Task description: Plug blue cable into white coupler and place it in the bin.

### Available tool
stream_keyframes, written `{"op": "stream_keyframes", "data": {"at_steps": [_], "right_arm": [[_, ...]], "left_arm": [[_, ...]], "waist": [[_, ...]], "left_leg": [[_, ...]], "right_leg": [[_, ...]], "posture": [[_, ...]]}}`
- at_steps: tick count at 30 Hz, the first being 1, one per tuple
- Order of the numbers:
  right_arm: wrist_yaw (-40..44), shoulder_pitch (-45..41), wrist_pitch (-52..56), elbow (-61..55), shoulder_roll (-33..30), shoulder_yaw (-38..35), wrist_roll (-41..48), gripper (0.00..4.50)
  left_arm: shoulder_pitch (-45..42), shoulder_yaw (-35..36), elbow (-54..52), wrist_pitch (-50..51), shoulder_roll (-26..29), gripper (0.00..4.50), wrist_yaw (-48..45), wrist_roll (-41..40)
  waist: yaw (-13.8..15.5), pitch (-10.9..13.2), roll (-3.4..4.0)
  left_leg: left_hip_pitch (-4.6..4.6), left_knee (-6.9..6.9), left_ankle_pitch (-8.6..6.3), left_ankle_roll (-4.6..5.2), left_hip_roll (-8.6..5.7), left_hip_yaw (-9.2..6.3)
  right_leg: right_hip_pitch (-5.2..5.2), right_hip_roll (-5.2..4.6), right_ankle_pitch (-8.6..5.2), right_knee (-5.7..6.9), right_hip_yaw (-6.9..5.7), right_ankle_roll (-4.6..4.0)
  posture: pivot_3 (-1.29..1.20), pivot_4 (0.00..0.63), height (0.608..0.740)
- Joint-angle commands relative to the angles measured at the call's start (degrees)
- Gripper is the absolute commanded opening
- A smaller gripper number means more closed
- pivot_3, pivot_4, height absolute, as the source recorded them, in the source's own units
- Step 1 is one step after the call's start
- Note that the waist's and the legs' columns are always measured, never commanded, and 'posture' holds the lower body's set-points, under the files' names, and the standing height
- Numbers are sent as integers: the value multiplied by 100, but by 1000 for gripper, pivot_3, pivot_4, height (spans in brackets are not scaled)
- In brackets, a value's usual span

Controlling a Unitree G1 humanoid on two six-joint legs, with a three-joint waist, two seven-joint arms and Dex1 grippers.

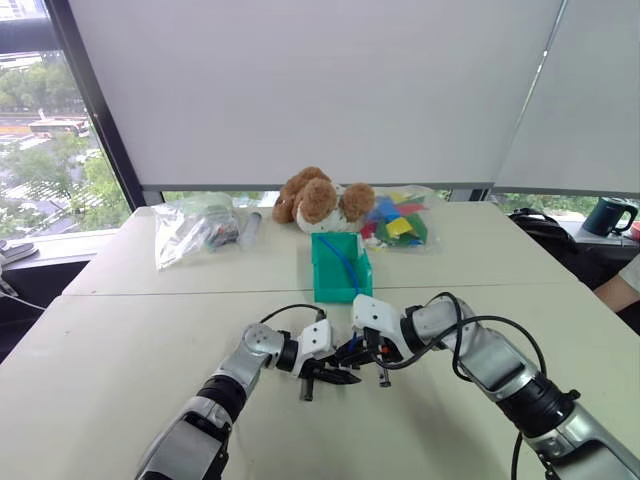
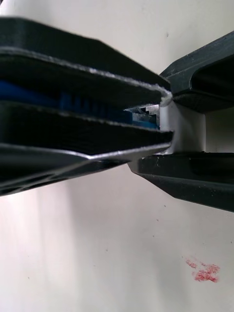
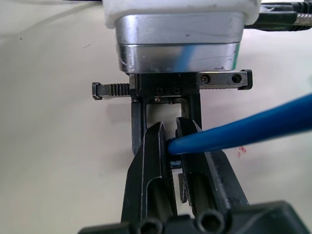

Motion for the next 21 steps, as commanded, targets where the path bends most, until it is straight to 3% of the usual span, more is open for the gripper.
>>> {"op": "stream_keyframes", "data": {"at_steps": [1, 15, 21], "right_arm": [[409, 419, 385, 290, 201, 851, -112, 0], [402, 683, -132, 660, 283, 1006, -828, 0], [672, 743, 372, 162, 287, 810, -387, 0]], "left_arm": [[26, -73, -196, 19, -21, 421, -48, 99], [124, 58, -495, 490, 6, 421, -162, -75], [234, 47, -605, 561, 130, 421, -52, 26]], "waist": [[-3, -18, -9], [-17, -60, -13], [-4, -61, -12]], "left_leg": [[1, 0, -5, 8, 1, 0], [22, -4, -25, 41, 11, -3], [95, -76, -26, 42, 13, -2]], "right_leg": [[0, 1, -3, 0, 0, -4], [12, 3, -15, 1, -1, -25], [53, -3, -31, -15, 0, -49]], "posture": [[0, 150, 740], [0, 150, 740], [0, 150, 740]]}}
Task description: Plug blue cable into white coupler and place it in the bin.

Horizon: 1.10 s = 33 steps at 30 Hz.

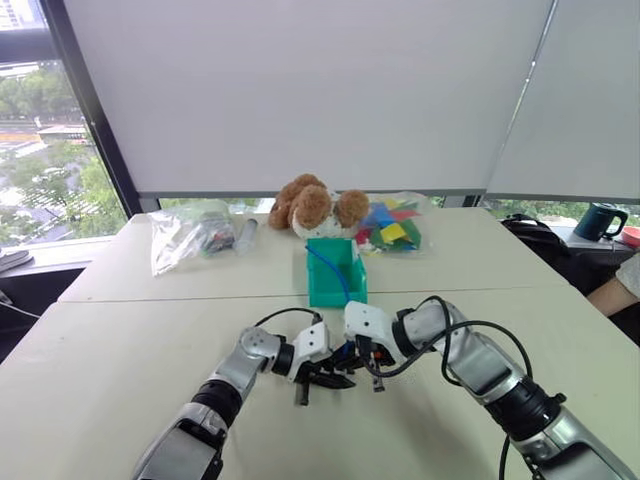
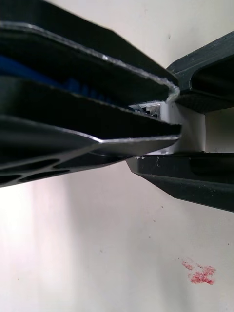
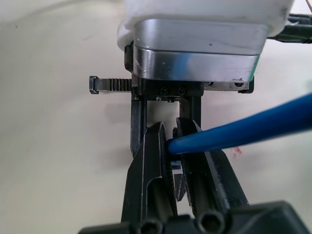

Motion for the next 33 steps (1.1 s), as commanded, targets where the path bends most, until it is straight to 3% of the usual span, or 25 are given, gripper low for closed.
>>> {"op": "stream_keyframes", "data": {"at_steps": [1, 5, 15, 22, 24, 33], "right_arm": [[536, 623, 418, 250, 21, 816, 95, 0], [379, 645, 517, 368, 119, 679, 191, 0], [252, 558, 1077, 139, 151, 137, 751, 0], [136, 606, 926, 158, 124, 352, 584, 0], [62, 582, 812, 281, 159, 410, 482, 0], [-385, 469, 58, 1014, 321, 570, 34, 0]], "left_arm": [[-18, 55, -144, 113, -28, 421, 41, -54], [58, 123, -382, 346, -49, 421, -5, -202], [564, -156, -967, -247, 301, 421, -124, 7], [487, -28, -1039, 174, 287, 3722, -60, -141], [500, 2, -1172, 386, 292, 4463, -109, -253], [939, 87, -2154, 1392, 654, 4463, -360, -652]], "waist": [[12, -1, 2], [22, -1, 3], [-1, 4, 11], [13, 5, 13], [10, 6, 13], [-10, 5, 19]], "left_leg": [[0, -7, 0, 0, 3, -4], [-2, -10, -1, 1, 6, -9], [-9, -31, -3, 1, 25, -8], [-10, -40, -3, 0, 27, -7], [-10, -40, -3, 0, 27, -7], [-4, -46, -4, -2, 32, -7]], "right_leg": [[-2, 3, -6, 1, -3, -5], [-2, 4, -11, 1, -6, -11], [-21, 2, -24, 0, -5, -36], [-23, -6, -34, -7, -4, -54], [-21, -8, -34, -12, -4, -55], [-23, -9, -33, -12, -4, -59]], "posture": [[0, 150, 740], [0, 150, 740], [0, 150, 740], [0, 150, 740], [0, 150, 740], [0, 150, 740]]}}
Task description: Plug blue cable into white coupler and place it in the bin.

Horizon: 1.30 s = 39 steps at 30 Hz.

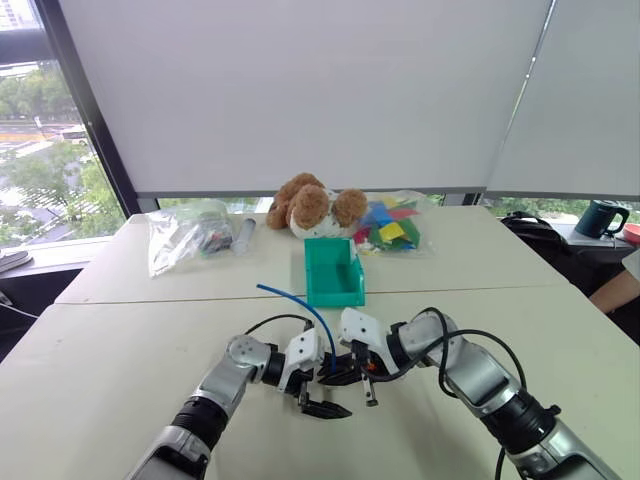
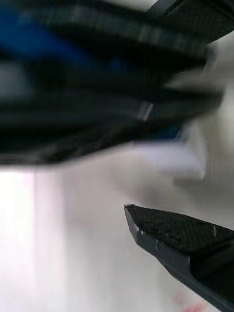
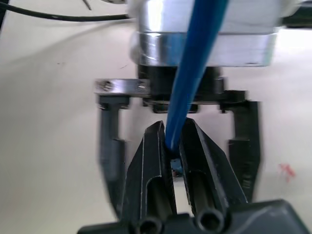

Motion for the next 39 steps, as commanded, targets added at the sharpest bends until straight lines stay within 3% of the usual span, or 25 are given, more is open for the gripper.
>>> {"op": "stream_keyframes", "data": {"at_steps": [1, 11, 21, 24, 28, 30, 39], "right_arm": [[-209, 312, 49, 954, 38, 562, -531, 0], [110, 435, 31, 1067, -167, 769, -588, 0], [110, 264, 713, 222, -372, -97, 87, 0], [125, 205, 1074, -314, -526, -394, 401, 0], [109, -72, 1667, -908, -613, -884, 961, 0], [119, -304, 1912, -1032, -650, -1085, 1177, 0], [149, -1363, 1925, -464, -781, -1457, 1495, 0]], "left_arm": [[125, 114, -457, 261, 173, 4463, -53, -218], [271, 540, -937, 644, 656, 4463, 310, -509], [354, 964, -955, 665, 1148, 4463, 539, -669], [412, 1011, -938, 656, 1187, 4463, 576, -674], [454, 1092, -906, 644, 1192, 4463, 677, -687], [460, 1116, -861, 622, 1183, 4463, 734, -686], [453, 1132, -712, 504, 1093, 4463, 959, -704]], "waist": [[10, -2, 5], [54, -14, 28], [68, -4, 43], [63, 0, 45], [55, 10, 46], [55, 36, 56], [49, 124, 65]], "left_leg": [[1, -1, 0, 0, 1, 0], [-1, -39, 0, -1, -4, 4], [-24, -48, 0, -3, -69, 9], [-99, -33, 4, -8, -80, 12], [-149, -36, 8, -16, -87, 14], [-216, -28, 23, -41, -88, 14], [-216, -32, 48, -80, -85, 9]], "right_leg": [[1, -1, 0, -1, 0, -1], [-11, -17, 2, -63, -3, -5], [-19, -87, 2, -80, -5, -5], [-60, -97, 3, -81, -5, -3], [-107, -102, 6, -80, -6, 0], [-184, -101, 26, -63, -6, 36], [-186, -90, 44, -58, -19, 68]], "posture": [[0, 150, 740], [0, 150, 740], [0, 150, 740], [0, 150, 740], [0, 150, 740], [0, 150, 740], [0, 150, 740]]}}
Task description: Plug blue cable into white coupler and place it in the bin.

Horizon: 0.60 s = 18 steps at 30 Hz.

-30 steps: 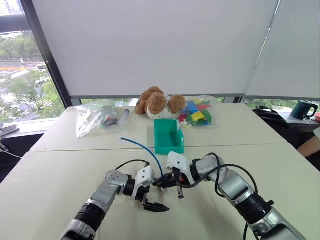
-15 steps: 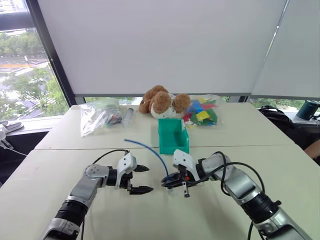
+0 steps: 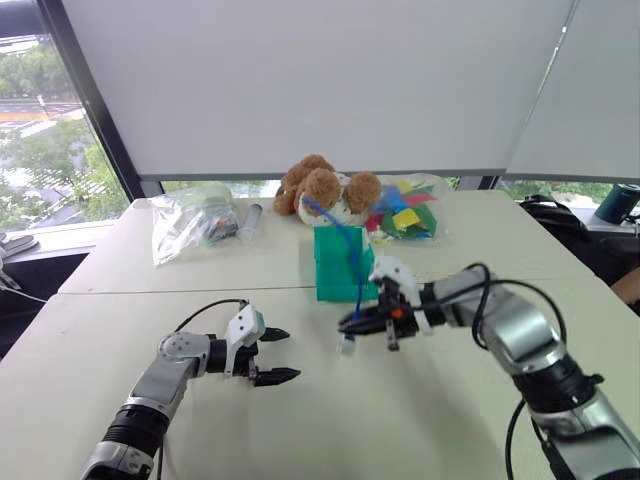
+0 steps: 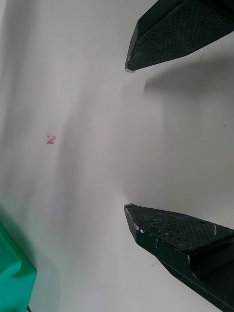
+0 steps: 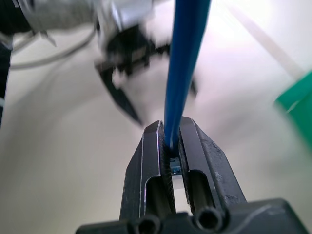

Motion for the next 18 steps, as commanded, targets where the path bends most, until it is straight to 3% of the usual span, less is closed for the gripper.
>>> {"op": "stream_keyframes", "data": {"at_steps": [1, 8, 14, 17, 18], "right_arm": [[14, -341, -255, 349, -55, -154, 45, 0], [-12, -1467, -1165, 2066, 153, -165, -244, 0], [-165, -2544, -2459, 4245, 548, -80, -812, 0], [-863, -3092, -3283, 5780, 950, 10, -1348, 0], [-1100, -3228, -3528, 6267, 1093, 37, -1510, 395]], "left_arm": [[-15, 130, 23, -107, -8, 4463, 92, -58], [68, 154, 7, -152, -35, 4463, 213, -106], [189, 171, -115, -121, -55, 4463, 276, -126], [227, 207, -160, -99, -50, 4463, 353, -138], [246, 224, -182, -90, -42, 4489, 385, -143]], "waist": [[-1, 4, -7], [-20, 40, -2], [-32, 53, -2], [-42, 53, -1], [-46, 53, -1]], "left_leg": [[0, 2, 0, 0, 0, 0], [0, 47, 1, 0, -2, 8], [0, 79, 3, 0, 0, 10], [0, 81, 4, -1, 2, 11], [3, 80, 5, -3, 2, 15]], "right_leg": [[1, 1, 0, 1, -1, 1], [15, 8, 16, 16, -7, 28], [19, 30, 26, 41, -5, 46], [18, 33, 28, 49, -5, 49], [16, 32, 28, 57, -4, 50]], "posture": [[0, 150, 740], [0, 150, 740], [0, 150, 740], [0, 150, 740], [0, 150, 740]]}}
